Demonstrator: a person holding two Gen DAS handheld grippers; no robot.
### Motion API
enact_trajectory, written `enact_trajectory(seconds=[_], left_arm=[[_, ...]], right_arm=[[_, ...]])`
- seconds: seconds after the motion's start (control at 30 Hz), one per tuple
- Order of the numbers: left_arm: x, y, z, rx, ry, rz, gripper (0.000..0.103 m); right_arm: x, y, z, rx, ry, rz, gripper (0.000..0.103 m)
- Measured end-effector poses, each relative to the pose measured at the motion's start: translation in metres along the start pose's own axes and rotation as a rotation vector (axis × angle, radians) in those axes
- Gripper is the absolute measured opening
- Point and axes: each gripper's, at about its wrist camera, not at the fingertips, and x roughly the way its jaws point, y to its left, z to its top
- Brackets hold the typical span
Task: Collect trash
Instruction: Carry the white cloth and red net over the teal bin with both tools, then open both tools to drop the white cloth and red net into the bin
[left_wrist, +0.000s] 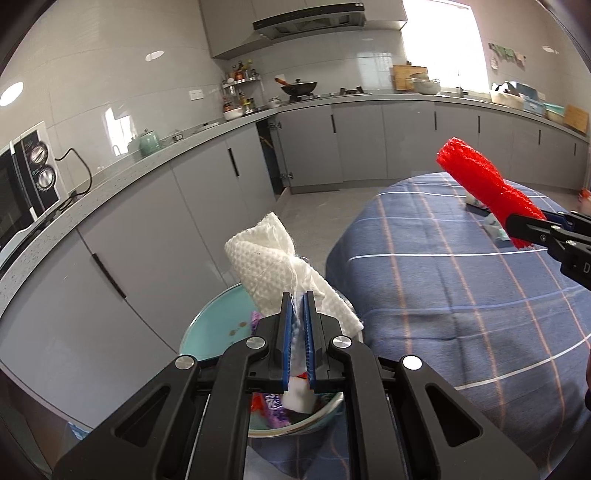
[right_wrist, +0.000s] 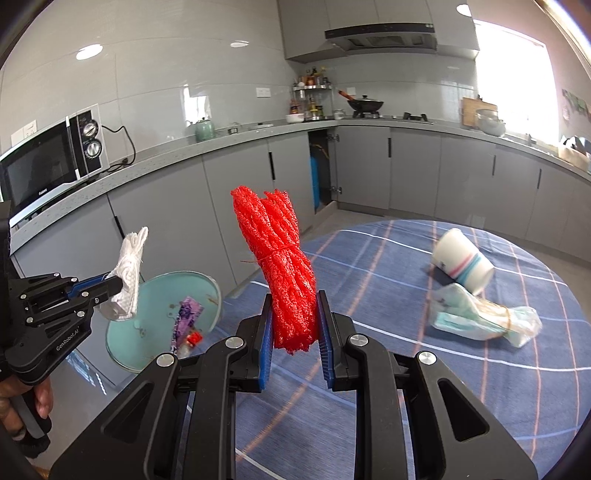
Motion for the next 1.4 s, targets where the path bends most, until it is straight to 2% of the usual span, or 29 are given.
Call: enact_trajectory(seconds=[0.7,1.4], left_arm=[[0.007,0.051,-0.012,-0.056,0.013,0.102,0.007],[0.029,0.073,-0.018,-0.084,0.051,0.125,0.007]], right_arm=[[0.041,0.052,0.014,-0.077,0.027,0.07,0.022],[0.084,0.089,0.024,-0.13,0.07,0.116,0.022]])
